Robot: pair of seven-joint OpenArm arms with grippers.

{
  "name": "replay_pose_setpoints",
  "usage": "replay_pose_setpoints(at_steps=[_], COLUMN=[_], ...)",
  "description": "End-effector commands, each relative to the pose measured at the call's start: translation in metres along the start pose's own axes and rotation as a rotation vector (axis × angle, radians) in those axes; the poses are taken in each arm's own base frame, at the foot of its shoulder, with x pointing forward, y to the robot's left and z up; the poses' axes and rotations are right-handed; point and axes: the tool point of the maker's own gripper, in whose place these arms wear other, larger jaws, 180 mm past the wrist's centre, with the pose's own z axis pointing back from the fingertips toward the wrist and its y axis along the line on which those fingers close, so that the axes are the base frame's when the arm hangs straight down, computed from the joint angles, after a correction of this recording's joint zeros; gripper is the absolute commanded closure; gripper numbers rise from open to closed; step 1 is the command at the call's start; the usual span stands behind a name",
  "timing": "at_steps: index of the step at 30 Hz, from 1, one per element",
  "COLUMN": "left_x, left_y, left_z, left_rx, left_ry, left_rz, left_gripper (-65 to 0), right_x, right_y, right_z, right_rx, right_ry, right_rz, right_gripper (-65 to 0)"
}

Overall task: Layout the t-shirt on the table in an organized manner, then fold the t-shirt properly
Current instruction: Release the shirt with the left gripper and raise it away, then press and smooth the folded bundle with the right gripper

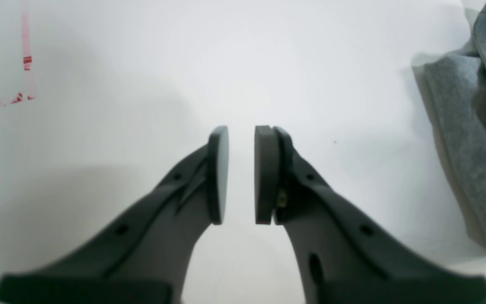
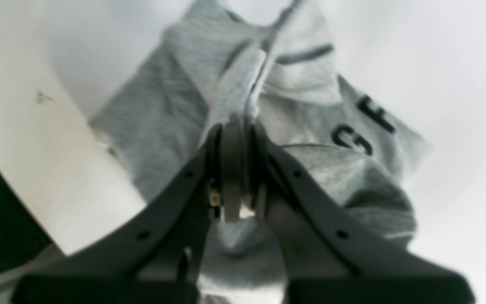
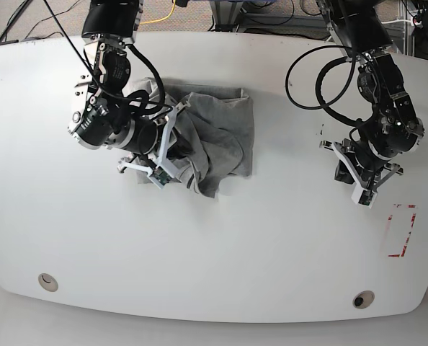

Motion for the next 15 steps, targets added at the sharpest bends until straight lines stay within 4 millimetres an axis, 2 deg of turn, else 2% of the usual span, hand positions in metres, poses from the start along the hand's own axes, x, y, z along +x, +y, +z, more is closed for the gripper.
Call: replay_pose_setpoints(at_steps=[1,9,13,15], left_x=[0.017,0.010,0.009,0.007], left_y=[0.004,0.003,0.003,0.002], left_z=[0.005,0.004,0.004,0.004], left_rx=[0.012,0.010,0.010,0.008], left_ry=[-0.056,-0.040,-0.039,-0.034], left_rz=[-0.013,-0.011,-0.011,-0.010], left_gripper=[-10.1,-10.1,-10.1,-10.1], right_x=[0.020,0.028,0.034,0.036], right_y=[0.024,0.077,0.092,0.098], right_z=[-0.001,-0.018,-0.022,-0.024], right_rx=[0.049,0.179,0.216,0.231], right_ry=[-0.064,-0.083,-0.094,-0.097], right_rz=[0.041,0.054,0.063,0.067], right_gripper=[-1.1,-1.9,-2.4,-4.9])
